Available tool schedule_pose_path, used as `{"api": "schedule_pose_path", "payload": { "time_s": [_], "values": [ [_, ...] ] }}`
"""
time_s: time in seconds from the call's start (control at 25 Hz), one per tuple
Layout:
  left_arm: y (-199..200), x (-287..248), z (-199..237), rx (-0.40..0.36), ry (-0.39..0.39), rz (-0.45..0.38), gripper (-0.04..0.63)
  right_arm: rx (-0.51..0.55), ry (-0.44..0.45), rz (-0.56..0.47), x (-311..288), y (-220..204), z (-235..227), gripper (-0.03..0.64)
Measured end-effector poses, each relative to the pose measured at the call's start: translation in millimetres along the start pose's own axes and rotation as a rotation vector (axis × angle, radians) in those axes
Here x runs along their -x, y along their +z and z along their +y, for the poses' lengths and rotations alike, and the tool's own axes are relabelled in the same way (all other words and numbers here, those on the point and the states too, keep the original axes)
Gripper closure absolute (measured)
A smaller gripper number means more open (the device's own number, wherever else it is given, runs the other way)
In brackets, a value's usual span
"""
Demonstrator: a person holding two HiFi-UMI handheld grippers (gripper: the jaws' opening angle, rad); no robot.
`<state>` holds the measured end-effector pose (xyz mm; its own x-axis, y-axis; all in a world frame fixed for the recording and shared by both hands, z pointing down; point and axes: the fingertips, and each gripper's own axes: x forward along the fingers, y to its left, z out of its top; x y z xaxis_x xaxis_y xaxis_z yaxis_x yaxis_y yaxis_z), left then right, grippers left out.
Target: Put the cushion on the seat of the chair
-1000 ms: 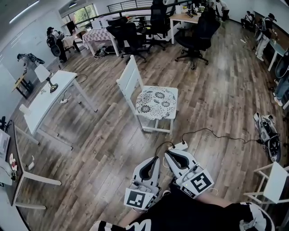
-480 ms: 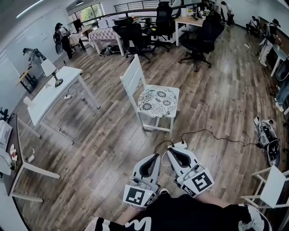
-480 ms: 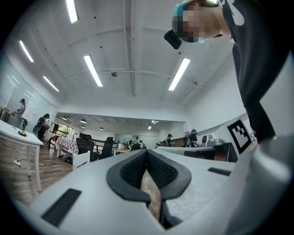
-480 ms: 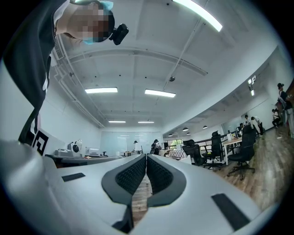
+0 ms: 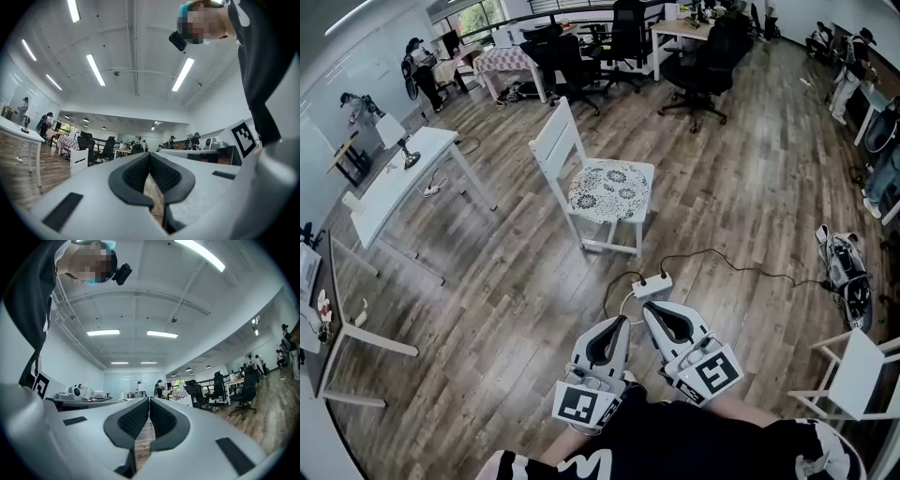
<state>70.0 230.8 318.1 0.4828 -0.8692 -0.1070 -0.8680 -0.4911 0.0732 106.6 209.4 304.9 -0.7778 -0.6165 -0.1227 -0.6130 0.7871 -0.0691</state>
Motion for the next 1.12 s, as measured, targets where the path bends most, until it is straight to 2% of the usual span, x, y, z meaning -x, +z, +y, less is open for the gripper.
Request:
{"api": "schedule_pose_path", "payload": {
  "time_s": [0.68, 1.12],
  "values": [
    [-8, 38, -87, 0.009, 0.069, -0.002, 0.591, 0.012, 0.082, 0.026, 87, 5, 25, 0.595],
    [-16, 34, -113, 0.015, 0.043, 0.004, 0.591, 0.009, 0.041, 0.033, 113, 0, 13, 0.595]
  ]
}}
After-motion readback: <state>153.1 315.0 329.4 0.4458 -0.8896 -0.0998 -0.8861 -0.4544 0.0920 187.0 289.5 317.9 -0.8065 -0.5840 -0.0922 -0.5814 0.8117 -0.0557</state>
